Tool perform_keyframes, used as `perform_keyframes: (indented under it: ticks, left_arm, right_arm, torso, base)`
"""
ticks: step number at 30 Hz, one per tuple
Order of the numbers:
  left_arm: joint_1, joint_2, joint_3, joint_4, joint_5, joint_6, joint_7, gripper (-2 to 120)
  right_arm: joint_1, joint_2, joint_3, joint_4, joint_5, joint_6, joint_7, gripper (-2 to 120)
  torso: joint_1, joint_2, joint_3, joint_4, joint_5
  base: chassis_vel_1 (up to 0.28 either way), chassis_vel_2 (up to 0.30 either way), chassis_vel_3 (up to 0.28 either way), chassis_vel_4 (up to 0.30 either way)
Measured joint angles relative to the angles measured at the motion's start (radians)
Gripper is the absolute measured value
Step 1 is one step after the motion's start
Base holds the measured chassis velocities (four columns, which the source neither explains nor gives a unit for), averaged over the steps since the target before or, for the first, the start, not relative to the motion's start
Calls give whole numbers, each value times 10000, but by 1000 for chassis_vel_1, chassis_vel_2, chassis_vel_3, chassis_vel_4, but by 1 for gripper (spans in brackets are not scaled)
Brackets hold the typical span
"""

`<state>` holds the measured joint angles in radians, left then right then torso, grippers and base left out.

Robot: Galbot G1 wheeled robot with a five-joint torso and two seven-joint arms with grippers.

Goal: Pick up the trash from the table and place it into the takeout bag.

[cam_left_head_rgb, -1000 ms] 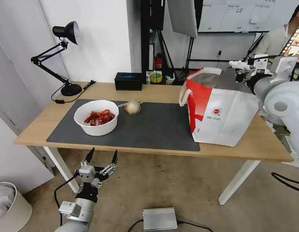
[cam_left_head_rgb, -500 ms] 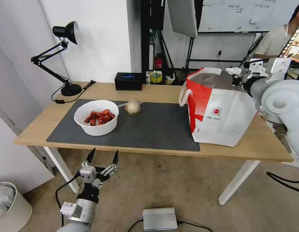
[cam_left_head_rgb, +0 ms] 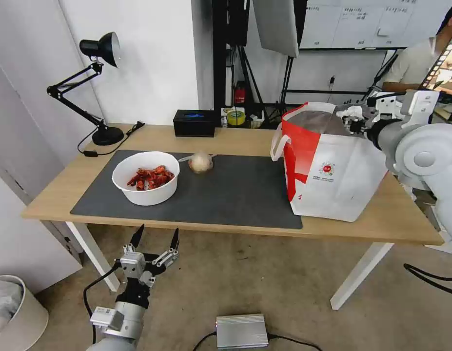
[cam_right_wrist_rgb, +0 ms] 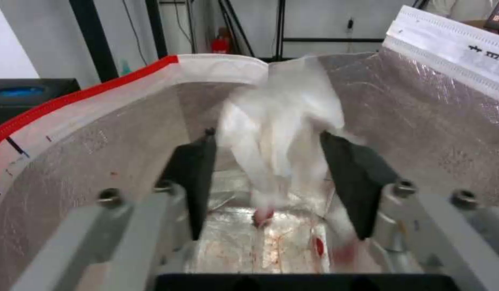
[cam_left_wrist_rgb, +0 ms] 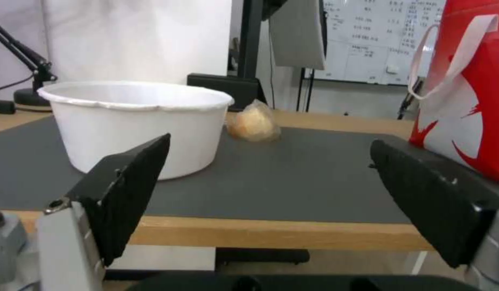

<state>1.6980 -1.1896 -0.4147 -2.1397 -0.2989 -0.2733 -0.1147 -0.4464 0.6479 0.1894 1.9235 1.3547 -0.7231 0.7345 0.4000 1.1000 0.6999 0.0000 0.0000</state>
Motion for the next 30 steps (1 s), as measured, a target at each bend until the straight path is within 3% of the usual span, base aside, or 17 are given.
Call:
perform_keyframes:
  ticks: [10,12,13,17,21,25,30]
  left_arm:
    - [6,4,-25,-73,4,-11,1,100]
    - [30,-1,-29,-112,11,-11,2,100]
    - [30,-1,-29,-112,11,-11,2,100]
    - [104,-38,-37,-167,55,-26,7,100]
    - [134,-42,-79,-199,60,-40,9,100]
    - [203,-35,-194,-262,56,-68,12,100]
    - [244,-60,-233,-281,56,-135,25,100]
  right_arm:
    - [-55,-24,74,96,-136,130,-556,91]
    - [-172,-33,114,233,-511,762,-1426,98]
    - [-172,-33,114,233,-511,762,-1426,98]
    - [-431,-48,118,664,-1077,2553,-3017,100]
    - [-793,-128,150,872,-1423,3495,-3910,100]
    - [-2335,-263,458,1262,-2171,4867,-5648,100]
    - [-3757,-145,529,1484,-3104,5903,-6760,100]
  torso:
    - [0,0,1,0,0]
    - [0,0,0,-1,0]
    - [0,0,0,-1,0]
    - [0,0,0,1,-1]
    - [-2,0,0,3,-3]
    - [-2,1,1,0,-2]
    - [-2,0,1,-2,-1]
  base:
    - [0,0,0,0]
    - [0,0,0,0]
    - [0,0,0,0]
    - [0,0,0,0]
    - [0,0,0,0]
    - [0,0,0,0]
    - [0,0,0,0]
